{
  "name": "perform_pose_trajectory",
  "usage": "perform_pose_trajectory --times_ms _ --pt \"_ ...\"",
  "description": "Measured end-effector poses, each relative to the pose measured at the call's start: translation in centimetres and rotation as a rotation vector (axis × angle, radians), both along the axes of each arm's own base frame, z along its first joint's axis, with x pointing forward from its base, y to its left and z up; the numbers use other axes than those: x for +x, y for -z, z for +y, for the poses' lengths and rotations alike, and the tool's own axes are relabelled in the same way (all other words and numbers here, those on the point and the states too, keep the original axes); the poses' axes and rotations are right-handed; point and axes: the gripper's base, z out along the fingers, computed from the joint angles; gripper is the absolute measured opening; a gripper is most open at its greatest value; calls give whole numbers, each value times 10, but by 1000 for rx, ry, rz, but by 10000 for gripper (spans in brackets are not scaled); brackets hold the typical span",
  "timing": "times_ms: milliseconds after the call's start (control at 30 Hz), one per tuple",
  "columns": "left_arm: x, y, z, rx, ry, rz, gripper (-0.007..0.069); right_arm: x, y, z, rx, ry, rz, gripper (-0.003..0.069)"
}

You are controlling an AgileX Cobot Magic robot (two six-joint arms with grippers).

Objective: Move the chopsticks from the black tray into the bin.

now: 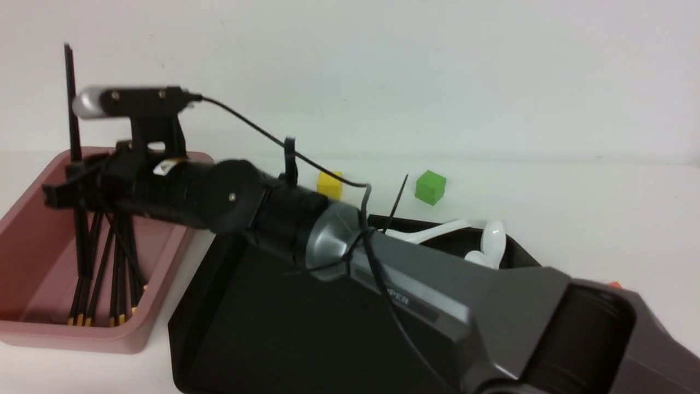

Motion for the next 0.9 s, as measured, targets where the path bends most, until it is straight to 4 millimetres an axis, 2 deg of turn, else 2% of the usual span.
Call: perform_pose_trajectory --times_ms 67,133,200,333,400,567,700,733,767,833,900 --pt "0 0 0 0 0 0 239 1 1 0 -3 0 1 160" --pt "0 0 0 0 0 0 239 1 0 -1 -1 -1 0 219" --pt "0 0 0 0 0 0 239 1 -1 -1 -6 -12 6 236" --pt "0 0 0 0 0 0 239 1 -7 -7 -44 -78 24 233" --pt "0 0 0 0 0 0 239 2 -20 -17 -79 -132 25 202" --pt "0 0 0 0 0 0 239 -3 -69 -52 -186 -244 25 97" --pt "0 0 0 0 0 0 239 -21 -124 -96 -327 -306 56 2" --pt "0 0 0 0 0 0 239 -21 -127 -100 -334 -305 63 0" --pt "0 0 0 0 0 0 239 -32 -148 -123 -421 -322 79 -9" --pt "0 0 0 0 0 0 239 -47 -174 -152 -518 -311 86 -9" --pt "0 0 0 0 0 0 239 -54 -191 -169 -554 -275 66 -9"
